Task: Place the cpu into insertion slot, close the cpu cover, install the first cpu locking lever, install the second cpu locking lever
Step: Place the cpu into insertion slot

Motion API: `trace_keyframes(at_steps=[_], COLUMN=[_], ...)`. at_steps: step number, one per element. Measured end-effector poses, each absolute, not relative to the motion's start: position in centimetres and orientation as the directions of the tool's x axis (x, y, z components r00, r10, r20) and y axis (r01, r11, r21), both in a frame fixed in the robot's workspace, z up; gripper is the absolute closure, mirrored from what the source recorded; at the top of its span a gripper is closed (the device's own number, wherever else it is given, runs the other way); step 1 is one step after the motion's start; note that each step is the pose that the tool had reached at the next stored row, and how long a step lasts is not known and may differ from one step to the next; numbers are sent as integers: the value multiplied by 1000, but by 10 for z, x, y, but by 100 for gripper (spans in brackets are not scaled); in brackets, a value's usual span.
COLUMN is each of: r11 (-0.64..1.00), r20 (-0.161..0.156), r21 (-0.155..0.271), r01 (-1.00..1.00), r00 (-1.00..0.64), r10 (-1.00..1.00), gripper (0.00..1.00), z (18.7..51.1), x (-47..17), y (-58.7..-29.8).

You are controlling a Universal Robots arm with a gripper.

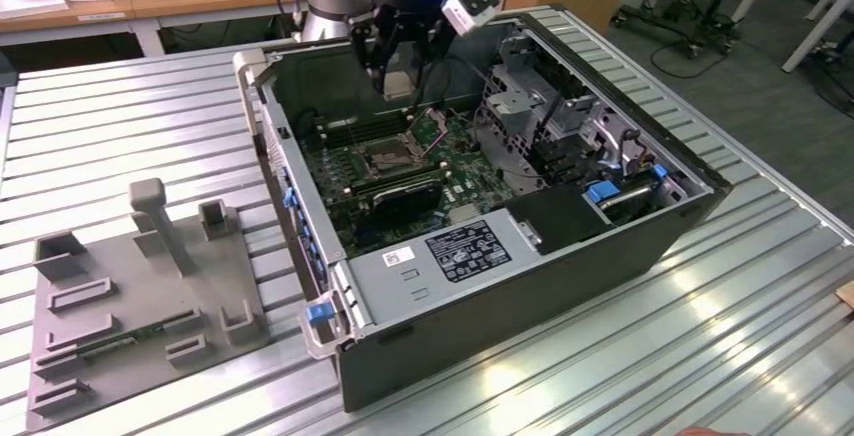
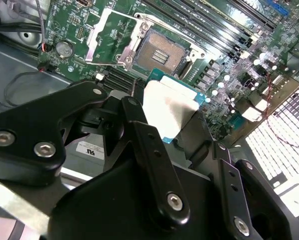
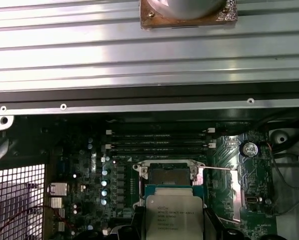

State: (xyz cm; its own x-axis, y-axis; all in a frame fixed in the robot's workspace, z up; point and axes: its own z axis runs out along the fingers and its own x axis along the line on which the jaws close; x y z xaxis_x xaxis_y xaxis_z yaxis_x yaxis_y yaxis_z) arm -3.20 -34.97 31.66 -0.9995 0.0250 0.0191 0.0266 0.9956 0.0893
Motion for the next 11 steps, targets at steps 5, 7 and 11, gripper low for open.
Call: trace_keyframes(at_steps=[5, 7, 11], r11=[996, 996, 996], r20=[19, 19, 19], r21=[89, 89, 89], r01=[27, 27, 27], r00=[-1000, -1000, -1000], r10=[25, 25, 25], gripper=[46, 46, 46], z=[311, 309, 308], x=[-32, -32, -32], y=[-350, -350, -350])
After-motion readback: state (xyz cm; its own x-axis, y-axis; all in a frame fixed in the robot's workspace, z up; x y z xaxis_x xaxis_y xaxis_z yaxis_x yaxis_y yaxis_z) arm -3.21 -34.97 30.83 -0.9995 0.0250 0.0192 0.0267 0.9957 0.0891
